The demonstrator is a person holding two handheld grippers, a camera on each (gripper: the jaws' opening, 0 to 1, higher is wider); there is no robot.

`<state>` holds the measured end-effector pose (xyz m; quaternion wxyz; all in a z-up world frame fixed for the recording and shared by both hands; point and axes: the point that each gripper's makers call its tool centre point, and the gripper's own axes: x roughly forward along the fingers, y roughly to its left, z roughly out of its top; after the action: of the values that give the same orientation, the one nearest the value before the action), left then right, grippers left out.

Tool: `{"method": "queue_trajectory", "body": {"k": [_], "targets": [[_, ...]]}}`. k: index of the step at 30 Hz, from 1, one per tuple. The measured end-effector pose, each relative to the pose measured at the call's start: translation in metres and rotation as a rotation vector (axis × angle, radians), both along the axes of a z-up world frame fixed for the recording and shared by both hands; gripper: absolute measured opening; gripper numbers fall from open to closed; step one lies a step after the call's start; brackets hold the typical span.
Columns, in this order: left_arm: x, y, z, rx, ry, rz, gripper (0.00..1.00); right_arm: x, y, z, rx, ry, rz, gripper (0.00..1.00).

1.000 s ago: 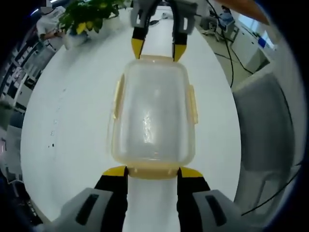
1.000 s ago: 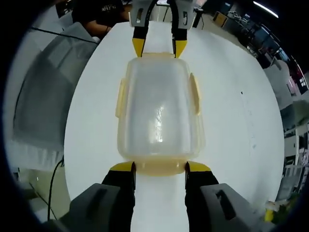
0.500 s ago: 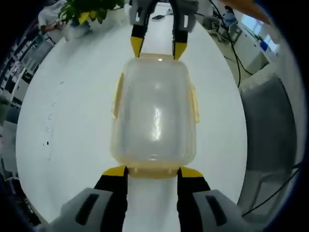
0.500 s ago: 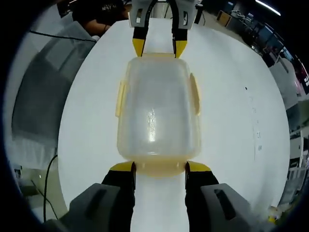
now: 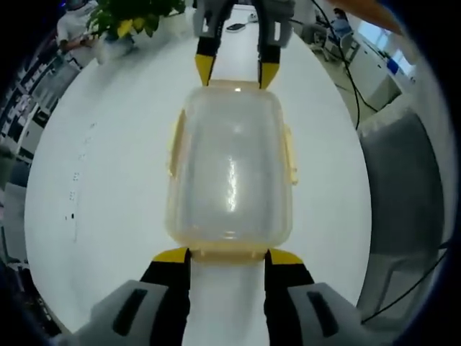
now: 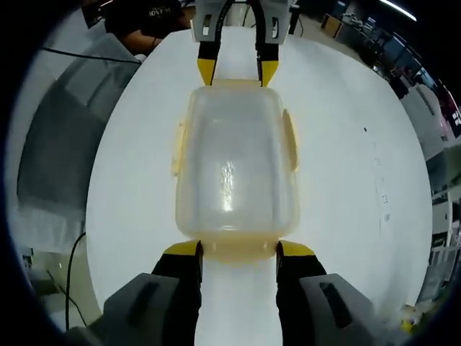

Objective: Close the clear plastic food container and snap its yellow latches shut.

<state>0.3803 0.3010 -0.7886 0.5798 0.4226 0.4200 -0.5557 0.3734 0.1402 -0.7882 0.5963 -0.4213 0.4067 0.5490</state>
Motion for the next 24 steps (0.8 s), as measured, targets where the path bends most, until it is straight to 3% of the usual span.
{"method": "queue_trajectory", "body": {"k": [16,20,22,24], "targets": [[0.000,0.000,-0.003,0.004,-0.005,0.011,0.35,0.000,-0.002,-0.011,-0.023,0.015,-0.026,0.37],[0.000,-0.001,-0.005,0.002,0.001,0.026,0.36,-0.008,-0.007,-0.023,-0.058,0.039,-0.015,0.23],[0.000,0.000,-0.009,0.006,-0.001,0.034,0.37,-0.005,-0.007,-0.026,-0.043,0.033,-0.040,0.27],[-0.001,0.003,-0.013,0.011,0.000,0.035,0.37,-0.011,-0.008,-0.029,-0.032,0.075,-0.063,0.25]]}}
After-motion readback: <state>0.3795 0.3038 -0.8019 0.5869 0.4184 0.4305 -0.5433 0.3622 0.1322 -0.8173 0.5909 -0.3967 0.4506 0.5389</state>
